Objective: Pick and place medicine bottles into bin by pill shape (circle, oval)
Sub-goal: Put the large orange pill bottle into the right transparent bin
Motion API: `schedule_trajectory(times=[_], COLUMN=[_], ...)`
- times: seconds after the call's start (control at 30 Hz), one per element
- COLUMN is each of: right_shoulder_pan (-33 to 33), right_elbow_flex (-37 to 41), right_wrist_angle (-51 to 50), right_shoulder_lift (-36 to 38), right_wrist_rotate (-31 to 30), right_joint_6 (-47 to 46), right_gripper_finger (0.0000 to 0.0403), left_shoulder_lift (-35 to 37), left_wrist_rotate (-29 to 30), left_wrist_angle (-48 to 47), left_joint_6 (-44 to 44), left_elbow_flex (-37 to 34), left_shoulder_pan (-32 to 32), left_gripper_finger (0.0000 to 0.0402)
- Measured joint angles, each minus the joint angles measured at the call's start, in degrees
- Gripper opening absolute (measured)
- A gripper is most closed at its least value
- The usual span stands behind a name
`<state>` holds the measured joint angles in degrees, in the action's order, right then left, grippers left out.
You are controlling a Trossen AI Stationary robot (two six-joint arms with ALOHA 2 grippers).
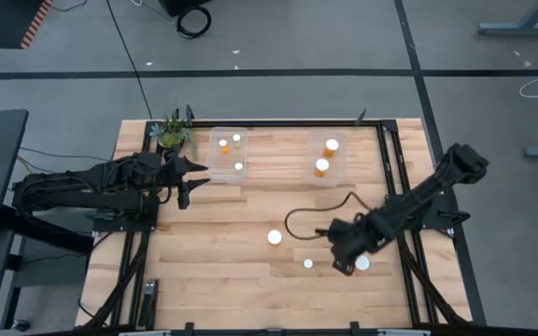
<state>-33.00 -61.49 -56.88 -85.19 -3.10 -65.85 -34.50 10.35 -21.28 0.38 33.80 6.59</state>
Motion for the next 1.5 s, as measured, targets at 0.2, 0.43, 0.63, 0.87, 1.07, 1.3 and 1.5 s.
schedule_trajectory(times=[0.2, 0.43, 0.63, 0.87, 1.07, 1.3, 1.5], right_shoulder_pan=[-7.9, -14.7, -16.2, -14.0, -10.3, -6.1, -4.5], right_elbow_flex=[-8.8, -6.0, -0.1, 6.4, 9.3, 11.8, 11.9], right_wrist_angle=[-10.8, -10.8, -7.2, 0.9, 3.8, 7.7, 7.8], right_shoulder_lift=[-5.8, -5.6, -5.7, -5.8, -5.8, -5.8, -5.8], right_wrist_rotate=[7.4, 12.7, 12.2, 12.0, 10.0, 8.9, 9.0], right_joint_6=[-12.5, -27.8, -29.6, -28.5, -24.8, -19.6, -18.5], right_gripper_finger=[0.0239, 0.0239, 0.0252, 0.0303, 0.0327, 0.0326, 0.0292], left_shoulder_lift=[0.0, 0.0, 0.0, 0.0, 0.0, 0.0, 0.0], left_wrist_rotate=[0.0, 0.0, 0.0, 0.0, 0.0, 0.0, 0.0], left_wrist_angle=[0.0, 0.0, 0.0, 0.0, 0.0, 0.0, 0.0], left_joint_6=[-1.4, -1.4, -1.4, -1.3, -1.3, -1.3, -1.3], left_elbow_flex=[0.0, 0.0, 0.0, 0.0, 0.0, 0.0, 0.0], left_shoulder_pan=[0.0, 0.0, 0.0, 0.0, 0.0, 0.0, 0.0], left_gripper_finger=[0.0172, 0.0172, 0.0172, 0.0172, 0.0172, 0.0172, 0.0172])
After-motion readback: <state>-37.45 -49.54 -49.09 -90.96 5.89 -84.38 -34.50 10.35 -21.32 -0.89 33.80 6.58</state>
